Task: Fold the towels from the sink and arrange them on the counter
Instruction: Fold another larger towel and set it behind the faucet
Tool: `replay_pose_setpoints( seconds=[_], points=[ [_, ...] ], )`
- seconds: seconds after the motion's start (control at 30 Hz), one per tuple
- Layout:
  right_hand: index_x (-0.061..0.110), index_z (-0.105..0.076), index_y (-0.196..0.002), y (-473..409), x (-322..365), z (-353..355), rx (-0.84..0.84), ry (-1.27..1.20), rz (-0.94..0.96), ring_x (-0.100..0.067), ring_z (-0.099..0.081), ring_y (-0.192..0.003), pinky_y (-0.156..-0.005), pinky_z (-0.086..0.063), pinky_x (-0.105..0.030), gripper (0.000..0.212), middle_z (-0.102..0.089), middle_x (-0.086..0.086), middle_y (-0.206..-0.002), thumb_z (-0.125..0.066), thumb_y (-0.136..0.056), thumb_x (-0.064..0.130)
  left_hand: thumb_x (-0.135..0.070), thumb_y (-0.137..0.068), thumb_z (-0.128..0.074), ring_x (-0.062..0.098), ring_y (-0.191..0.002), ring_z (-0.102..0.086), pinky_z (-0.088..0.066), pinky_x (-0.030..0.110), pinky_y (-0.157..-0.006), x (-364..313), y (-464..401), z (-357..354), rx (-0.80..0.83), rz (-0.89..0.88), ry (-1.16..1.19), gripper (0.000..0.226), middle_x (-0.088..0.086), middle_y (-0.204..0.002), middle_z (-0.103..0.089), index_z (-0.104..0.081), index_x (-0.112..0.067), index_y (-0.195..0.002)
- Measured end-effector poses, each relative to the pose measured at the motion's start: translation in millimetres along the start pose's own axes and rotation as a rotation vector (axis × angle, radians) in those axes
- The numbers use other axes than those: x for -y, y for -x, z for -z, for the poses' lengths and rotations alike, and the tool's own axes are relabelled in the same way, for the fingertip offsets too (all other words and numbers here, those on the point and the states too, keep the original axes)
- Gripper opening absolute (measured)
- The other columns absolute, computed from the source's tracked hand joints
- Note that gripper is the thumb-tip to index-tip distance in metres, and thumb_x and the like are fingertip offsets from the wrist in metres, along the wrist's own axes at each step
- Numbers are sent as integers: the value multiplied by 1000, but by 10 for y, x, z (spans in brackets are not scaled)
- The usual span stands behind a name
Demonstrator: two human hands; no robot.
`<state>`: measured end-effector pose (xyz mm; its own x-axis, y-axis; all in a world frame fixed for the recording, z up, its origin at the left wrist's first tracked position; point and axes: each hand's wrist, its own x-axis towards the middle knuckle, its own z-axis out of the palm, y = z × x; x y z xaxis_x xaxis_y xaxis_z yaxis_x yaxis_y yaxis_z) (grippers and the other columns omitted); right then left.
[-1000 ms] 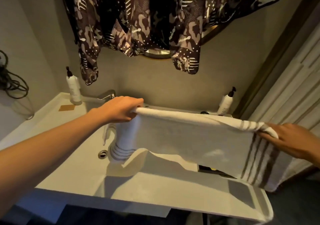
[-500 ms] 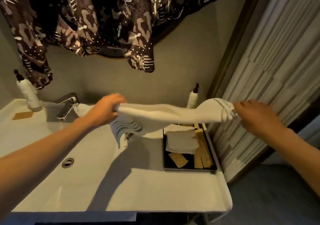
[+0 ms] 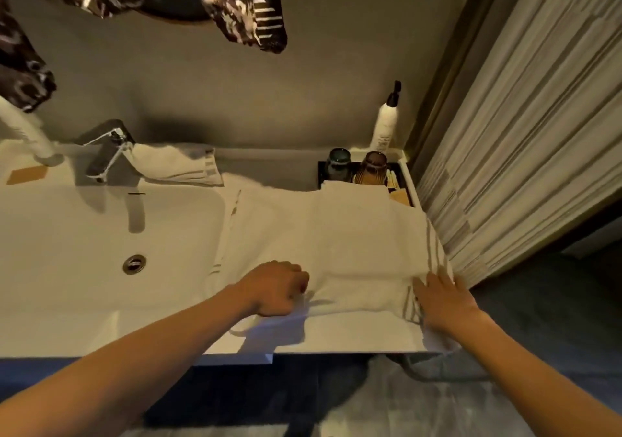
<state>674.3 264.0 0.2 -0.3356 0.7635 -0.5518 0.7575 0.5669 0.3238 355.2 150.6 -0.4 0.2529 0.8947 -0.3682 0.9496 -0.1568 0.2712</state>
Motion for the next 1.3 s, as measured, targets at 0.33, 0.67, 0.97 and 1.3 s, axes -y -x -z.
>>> replay_pose_setpoints(
  seconds=[0.33,0.67,0.97,1.3],
  points=[
    [7,-56,-125,145,-69,-127,-358,-278,39,-36,-47,-125,-114,-31,-42,45,-56,-18,-124,-63,-84,23,-47,-71,-77,27,-106,-59,-49,41,-90,-1579,-1494,-167,0,-116,194,69,5,-118,-62,-50,-20,-128],
    [4,-42,-131,-46,-227,138,-268,-463,-124,-35,-46,-120,-94,-47,-42,39,-45,-18,-131,-46,-93,9,-53,-87,-46,25,-92,-54,-43,39,-78,-1970,-1196,-483,-388,-314,-5,46,7,-101,-62,-68,-15,-99],
    [-9,-40,-132,-923,-246,300,-313,-684,-294,-35,-62,-107,-81,-52,-38,43,-57,-22,-123,-49,-94,10,-24,-80,-48,22,-91,-58,-50,32,-71,-2064,-893,-568,-354,-324,384,26,5,-106,-56,-68,-9,-88],
    [-11,-41,-133,-1117,-110,242,-247,-328,-383,-30,-56,-109,-78,-54,-34,44,-49,-26,-127,-42,-96,12,-24,-96,-48,24,-96,-60,-44,30,-78,-2115,-784,-309,-307,-20,681,34,7,-114,-61,-40,-21,-129]
  ],
)
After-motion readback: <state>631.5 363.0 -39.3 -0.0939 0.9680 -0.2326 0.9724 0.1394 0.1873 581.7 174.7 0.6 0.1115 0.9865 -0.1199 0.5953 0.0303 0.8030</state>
